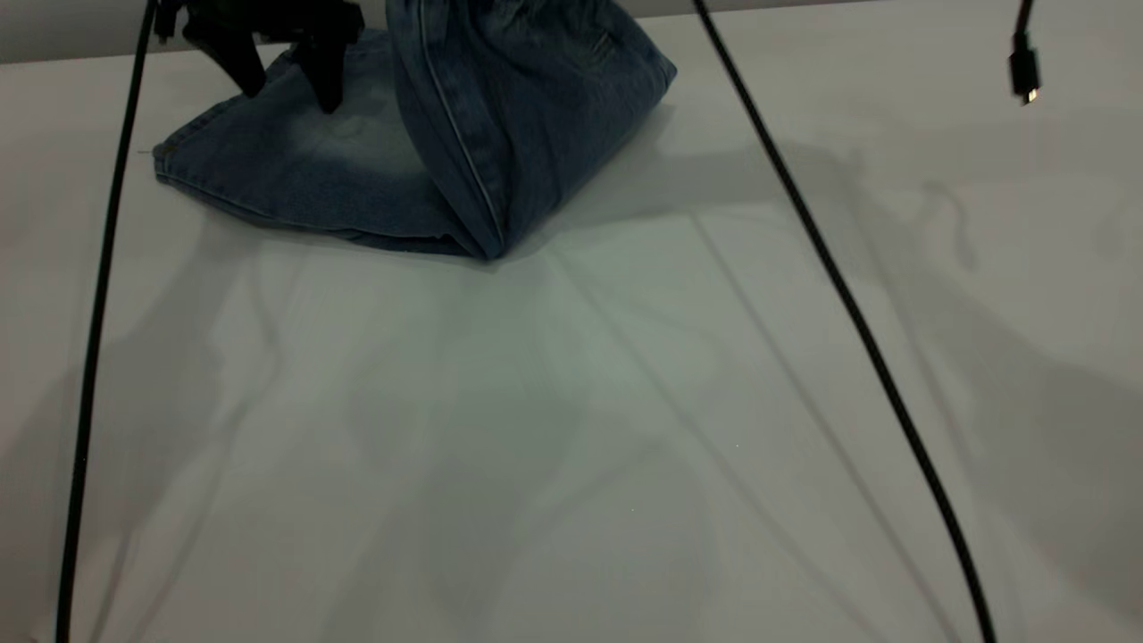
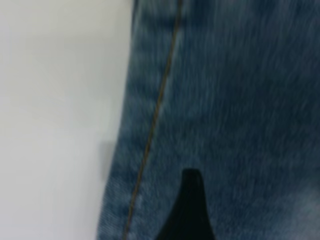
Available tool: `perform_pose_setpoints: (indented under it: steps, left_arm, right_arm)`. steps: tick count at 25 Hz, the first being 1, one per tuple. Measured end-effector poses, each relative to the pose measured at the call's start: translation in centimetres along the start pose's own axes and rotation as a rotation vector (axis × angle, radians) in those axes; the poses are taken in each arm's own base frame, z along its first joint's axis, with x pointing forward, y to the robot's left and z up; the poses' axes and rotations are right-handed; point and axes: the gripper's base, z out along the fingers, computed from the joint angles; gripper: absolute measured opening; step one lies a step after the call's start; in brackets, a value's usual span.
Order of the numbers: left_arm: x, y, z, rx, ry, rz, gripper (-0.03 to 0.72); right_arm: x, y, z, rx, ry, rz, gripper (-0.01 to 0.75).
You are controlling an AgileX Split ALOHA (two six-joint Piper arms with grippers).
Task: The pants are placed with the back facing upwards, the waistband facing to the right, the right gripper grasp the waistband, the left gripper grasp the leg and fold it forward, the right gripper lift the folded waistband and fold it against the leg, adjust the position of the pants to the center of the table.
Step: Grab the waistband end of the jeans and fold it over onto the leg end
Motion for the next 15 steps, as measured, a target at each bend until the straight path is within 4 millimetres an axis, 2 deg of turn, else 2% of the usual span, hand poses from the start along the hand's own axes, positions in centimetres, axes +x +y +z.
perform_pose_setpoints:
  steps: [3,7,11,15]
  left_arm:
    - [-1.0,0.1,-1.7,0.014,-0.066,-0.013,0.590]
    - [-2.3,0.3,-5.8,0.035,-0.182,-0.031,0.590]
    - [-3.2,0.4,-9.3,0.056,-0.276,-0.043,0.590]
    - [-3.7,0.3,-13.2,0.101,-0.375,-0.053,0.590]
  right_arm:
    - [0.2,-0.7,0.6,0.002,-0.002,0.013,0.015]
    - [0.1,-0.8,0.9,0.009,-0.020,0.001,0.015]
    - [0.0,-0.3,1.5,-0.003,-0.051,0.007,0.015]
    - [0.2,-0.8,2.5,-0.016,-0.069,0.036,0.015]
